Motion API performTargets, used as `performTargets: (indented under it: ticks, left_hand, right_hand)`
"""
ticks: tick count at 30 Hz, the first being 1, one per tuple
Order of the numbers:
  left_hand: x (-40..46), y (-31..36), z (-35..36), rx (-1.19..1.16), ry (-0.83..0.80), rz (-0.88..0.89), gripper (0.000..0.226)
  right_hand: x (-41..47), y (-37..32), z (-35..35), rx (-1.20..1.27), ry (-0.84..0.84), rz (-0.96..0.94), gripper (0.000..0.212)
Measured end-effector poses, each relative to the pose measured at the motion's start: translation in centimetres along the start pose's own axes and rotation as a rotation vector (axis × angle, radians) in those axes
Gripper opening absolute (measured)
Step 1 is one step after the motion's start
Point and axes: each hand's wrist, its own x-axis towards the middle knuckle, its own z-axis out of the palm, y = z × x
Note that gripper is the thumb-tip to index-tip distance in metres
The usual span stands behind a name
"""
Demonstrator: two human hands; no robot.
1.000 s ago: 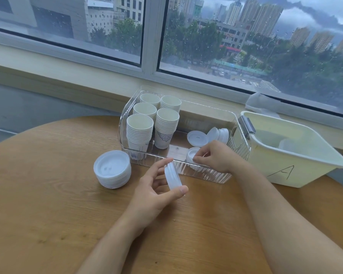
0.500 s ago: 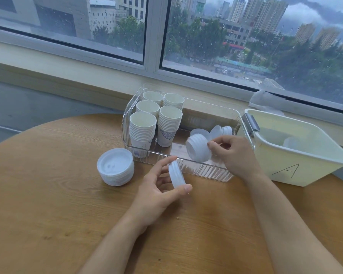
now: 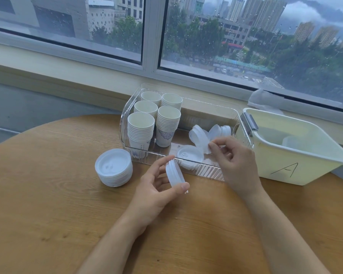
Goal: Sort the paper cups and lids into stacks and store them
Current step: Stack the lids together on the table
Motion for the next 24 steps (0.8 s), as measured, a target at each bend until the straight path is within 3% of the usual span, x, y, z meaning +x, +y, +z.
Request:
performTargets:
  ticks: [8, 24]
  left_hand:
    - [-0.1, 0.0, 0.3, -0.049, -0.019, -0.003, 0.077]
    - [0.5, 0.1, 0.6, -0.023, -0.054, 0.023, 0.078]
  right_hand:
    - [-8.5, 0.4, 3.3, 0.177, 0.047, -0.041, 0.01]
    - [-8.8, 2.7, 3.5, 0.169, -0.135, -0.136, 0.012]
